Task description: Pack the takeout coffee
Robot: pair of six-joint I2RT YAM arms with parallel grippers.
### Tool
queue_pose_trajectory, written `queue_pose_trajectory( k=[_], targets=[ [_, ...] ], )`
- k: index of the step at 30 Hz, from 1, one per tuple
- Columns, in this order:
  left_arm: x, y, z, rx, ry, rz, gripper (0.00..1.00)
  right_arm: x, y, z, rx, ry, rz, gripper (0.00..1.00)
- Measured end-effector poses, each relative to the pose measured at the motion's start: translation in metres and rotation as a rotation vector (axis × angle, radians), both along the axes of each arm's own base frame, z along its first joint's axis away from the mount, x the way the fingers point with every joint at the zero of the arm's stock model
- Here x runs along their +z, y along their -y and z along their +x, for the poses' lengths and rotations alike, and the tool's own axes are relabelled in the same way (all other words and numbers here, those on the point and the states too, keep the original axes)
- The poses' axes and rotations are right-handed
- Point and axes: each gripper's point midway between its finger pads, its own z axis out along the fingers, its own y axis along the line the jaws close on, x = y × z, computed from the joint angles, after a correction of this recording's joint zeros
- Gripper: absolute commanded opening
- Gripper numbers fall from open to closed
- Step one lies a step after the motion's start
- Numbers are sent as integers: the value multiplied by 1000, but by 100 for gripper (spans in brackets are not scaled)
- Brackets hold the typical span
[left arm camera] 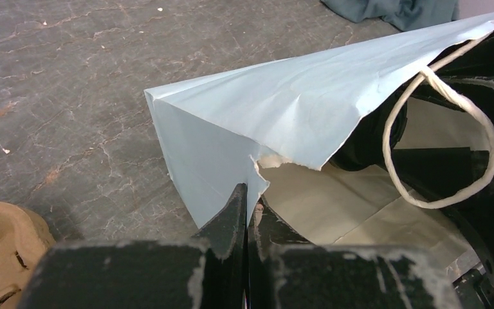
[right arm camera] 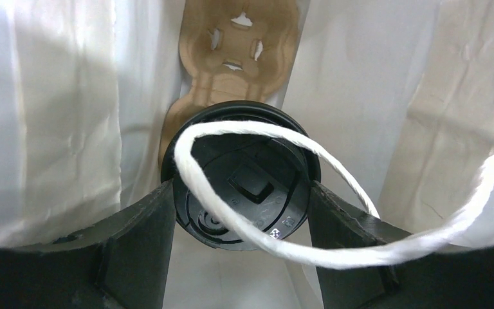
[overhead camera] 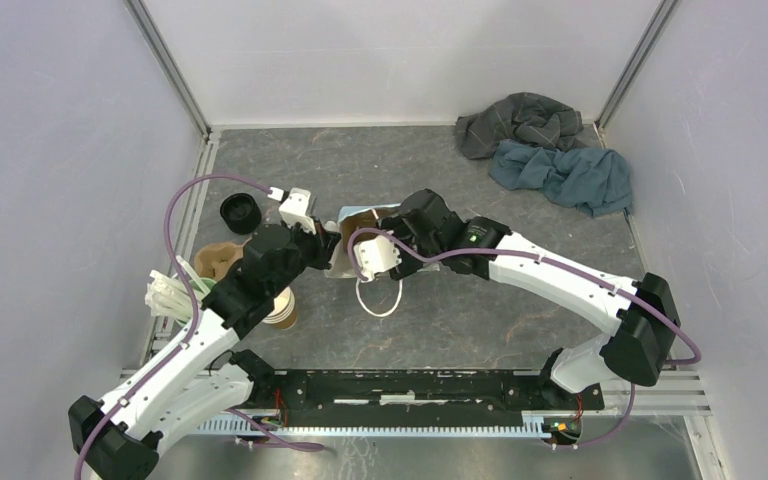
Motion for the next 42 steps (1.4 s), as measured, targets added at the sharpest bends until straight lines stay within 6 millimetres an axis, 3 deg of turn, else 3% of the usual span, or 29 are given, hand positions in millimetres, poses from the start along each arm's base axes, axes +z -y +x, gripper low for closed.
queue_pose_trajectory(
  k=[10, 19, 27, 37, 42],
  targets=[
    [1, -8, 8, 60, -30, 43, 2, -4, 1, -19, 32, -90, 17, 0],
    [6, -11, 12, 84, -59, 75, 2, 47, -6, -39, -3, -164, 227, 0],
    [22, -4, 20, 94, -102, 83, 2, 74, -4, -54, 31, -173, 316, 0],
    [18, -5, 21, 118, -170, 103, 2, 88, 12, -75, 90, -182, 333, 0],
    [15, -3, 22, 127, -196, 98, 2, 83, 6, -83, 141, -231, 304, 0]
  ],
)
